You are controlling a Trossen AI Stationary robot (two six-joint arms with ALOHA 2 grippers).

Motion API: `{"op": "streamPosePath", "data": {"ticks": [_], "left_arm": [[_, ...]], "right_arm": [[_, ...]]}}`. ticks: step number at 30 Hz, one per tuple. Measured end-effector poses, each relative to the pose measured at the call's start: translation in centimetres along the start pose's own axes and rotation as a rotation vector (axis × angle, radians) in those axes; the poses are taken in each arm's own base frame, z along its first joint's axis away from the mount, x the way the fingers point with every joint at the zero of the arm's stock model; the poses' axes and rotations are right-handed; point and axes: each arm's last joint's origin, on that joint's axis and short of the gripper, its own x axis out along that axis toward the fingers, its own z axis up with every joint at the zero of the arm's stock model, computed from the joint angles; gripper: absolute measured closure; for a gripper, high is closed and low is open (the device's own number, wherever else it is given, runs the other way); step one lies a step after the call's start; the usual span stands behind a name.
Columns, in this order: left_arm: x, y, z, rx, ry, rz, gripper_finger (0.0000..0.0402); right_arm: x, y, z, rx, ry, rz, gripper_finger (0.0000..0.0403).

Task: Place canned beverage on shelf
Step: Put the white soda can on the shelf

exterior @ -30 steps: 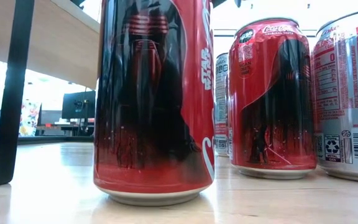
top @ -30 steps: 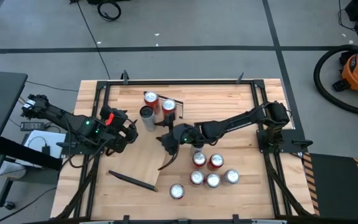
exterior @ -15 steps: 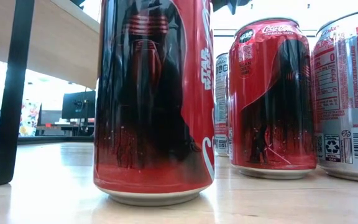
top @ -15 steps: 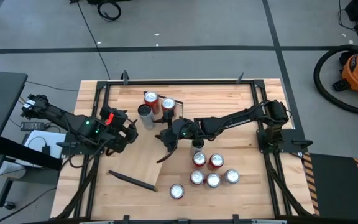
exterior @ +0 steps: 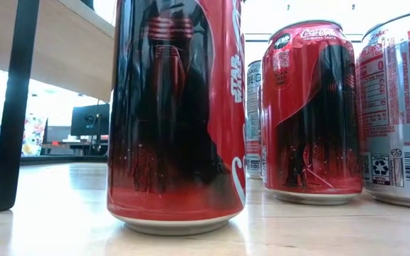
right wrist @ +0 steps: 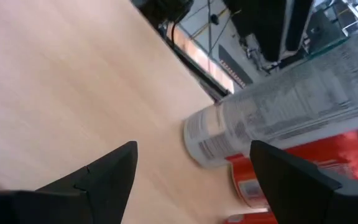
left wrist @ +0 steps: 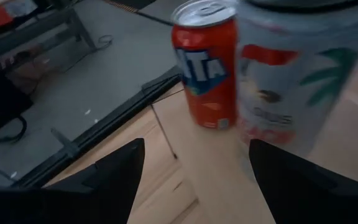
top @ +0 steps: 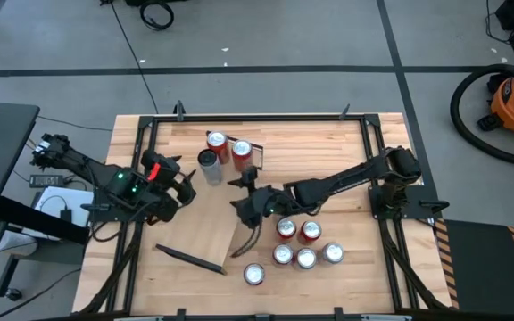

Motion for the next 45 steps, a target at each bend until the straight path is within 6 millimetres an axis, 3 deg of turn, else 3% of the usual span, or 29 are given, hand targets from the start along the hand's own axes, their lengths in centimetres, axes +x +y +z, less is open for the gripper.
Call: {"op": "streamPosePath", "data": {"ticks": [7, 17, 29, 37, 45], "left_arm": [[-1.4, -0.1, -0.2, 0.011, -0.066, -0.047, 0.01], [-2.2, -0.7, -1.0, -0.002, 0.065, -0.18, 0.01], [-2.9, -2.0, -1.9, 0.061, 0.077, -0.227, 0.01], [-2.9, -2.1, -1.8, 0.056, 0.075, -0.23, 0.01], [-2.9, -2.1, -1.8, 0.056, 0.074, -0.229, 0.01]], "right_arm": [[-4.3, -0.6, 0.5, 0.05, 0.071, 0.06, 0.0081], [-8.3, -3.0, -2.0, 0.359, 0.26, 0.3, 0.008], [-8.5, -1.9, -4.1, 0.601, 0.458, 0.336, 0.008], [-7.7, 0.1, -6.0, 0.647, 0.494, 0.347, 0.008], [-7.5, -0.1, -6.7, 0.603, 0.515, 0.37, 0.0093]]}}
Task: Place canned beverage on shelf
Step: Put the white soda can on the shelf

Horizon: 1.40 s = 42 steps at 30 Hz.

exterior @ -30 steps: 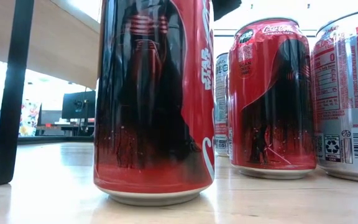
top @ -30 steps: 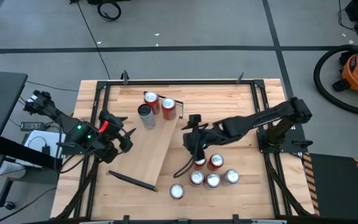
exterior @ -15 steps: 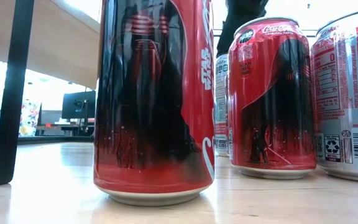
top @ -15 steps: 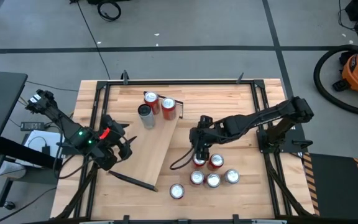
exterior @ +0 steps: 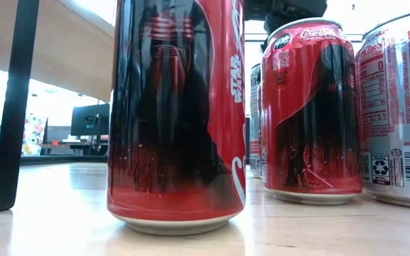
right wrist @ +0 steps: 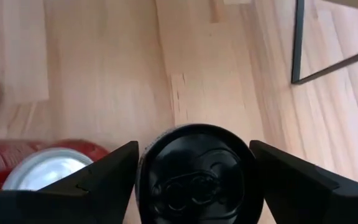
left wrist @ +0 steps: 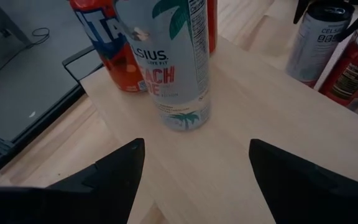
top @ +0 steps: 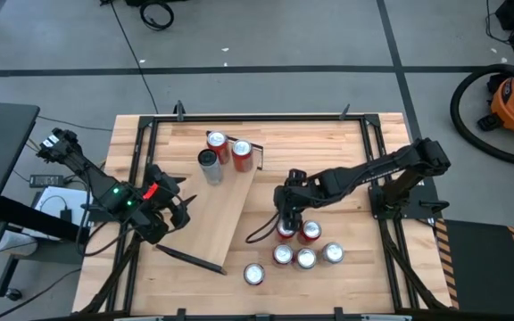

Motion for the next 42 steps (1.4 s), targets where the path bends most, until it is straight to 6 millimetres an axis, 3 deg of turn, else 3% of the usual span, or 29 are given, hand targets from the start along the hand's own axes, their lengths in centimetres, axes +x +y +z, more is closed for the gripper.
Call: {"op": "streamPosePath", "data": {"ticks": [7, 14, 21, 31, 42], "left_arm": [[0.0, 0.0, 0.0, 0.001, -0.006, 0.006, 0.01], [0.0, 0.0, 0.0, 0.001, -0.009, 0.008, 0.01], [0.0, 0.0, 0.0, 0.0, -0.009, 0.007, 0.01], [0.0, 0.1, 0.2, 0.011, -0.061, 0.036, 0.01], [0.7, 0.5, 0.6, 0.002, -0.072, 0.084, 0.01]], "right_arm": [[0.0, -0.3, 0.3, -0.268, -0.006, 0.082, 0.0128], [0.3, -1.2, 0.6, -0.452, -0.021, 0.147, 0.0118], [0.6, -2.3, 1.0, -0.41, -0.037, 0.172, 0.0118], [0.7, -2.4, 1.2, -0.371, -0.059, 0.165, 0.0116], [0.7, -2.3, 1.5, -0.329, -0.084, 0.162, 0.0083]]}}
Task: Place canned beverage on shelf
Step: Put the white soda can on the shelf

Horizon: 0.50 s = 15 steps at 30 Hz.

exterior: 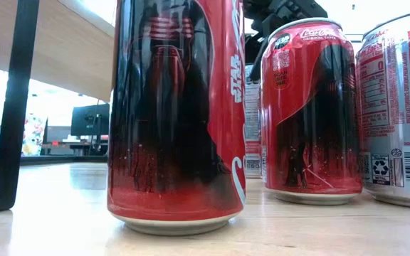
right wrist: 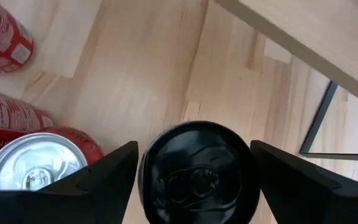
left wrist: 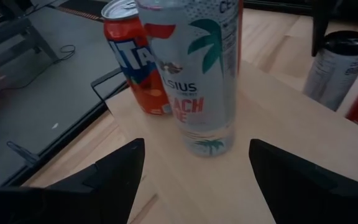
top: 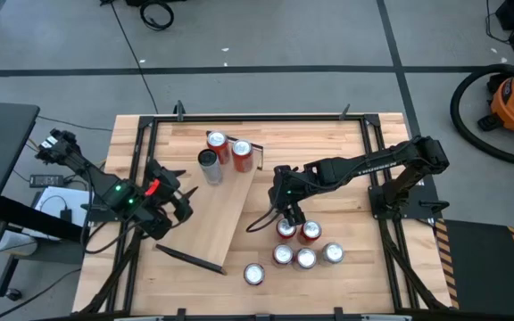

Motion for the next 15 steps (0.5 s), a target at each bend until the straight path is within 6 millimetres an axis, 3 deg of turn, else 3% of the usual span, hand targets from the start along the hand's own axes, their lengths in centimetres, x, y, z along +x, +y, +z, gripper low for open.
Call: {"op": "streamPosePath", "data": {"ticks": [15], "left_arm": [[0.1, -0.01, -0.04, -0.01, 0.031, -0.013, 0.01]], "right_arm": [[0.0, -0.02, 0.17, 0.013, -0.018, -0.002, 0.008]]}}
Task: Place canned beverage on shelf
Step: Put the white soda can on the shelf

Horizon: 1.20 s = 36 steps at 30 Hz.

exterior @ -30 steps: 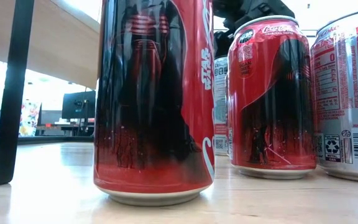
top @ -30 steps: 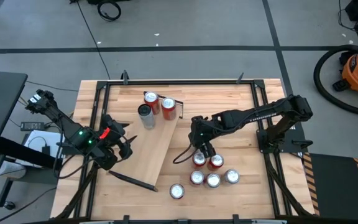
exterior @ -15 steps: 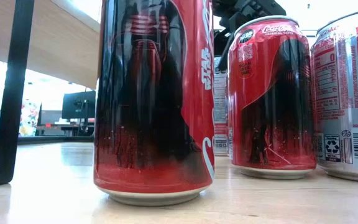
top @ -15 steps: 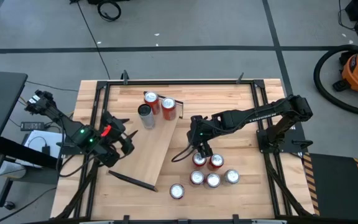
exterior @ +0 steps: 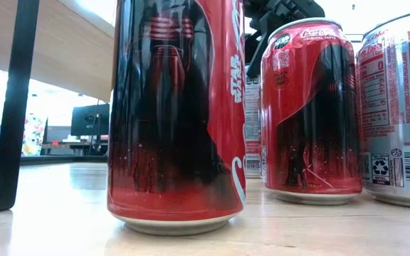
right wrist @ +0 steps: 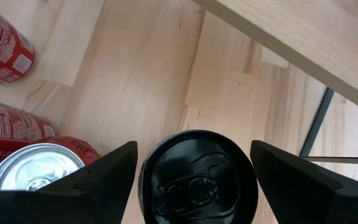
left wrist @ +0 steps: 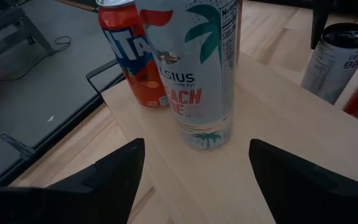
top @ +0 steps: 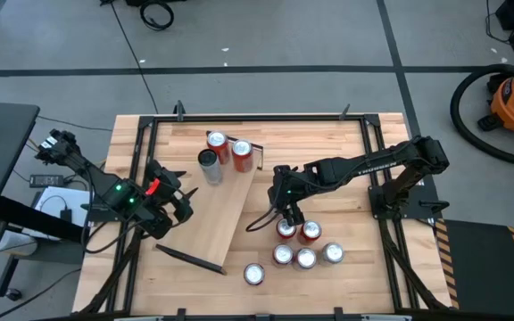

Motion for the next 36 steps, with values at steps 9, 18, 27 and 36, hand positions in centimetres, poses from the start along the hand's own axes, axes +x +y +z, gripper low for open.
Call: {"op": "streamPosePath", "data": {"ticks": [9, 18, 27, 36], "left_arm": [[0.0, 0.0, 0.0, -0.004, 0.0, 0.0, 0.01], [0.0, 0.0, 0.0, -0.004, 0.0, 0.0, 0.01], [0.0, 0.0, 0.0, -0.005, 0.0, -0.001, 0.01], [0.0, -0.01, 0.0, -0.005, 0.0, -0.001, 0.01]], "right_arm": [[-0.01, 0.0, 0.01, 0.007, 0.0, 0.0, 0.008], [-0.01, 0.0, 0.01, 0.008, 0.0, 0.0, 0.008], [-0.01, 0.0, 0.01, 0.009, 0.0, 0.0, 0.008], [-0.01, 0.0, 0.01, 0.024, 0.0, 0.0, 0.008]]}}
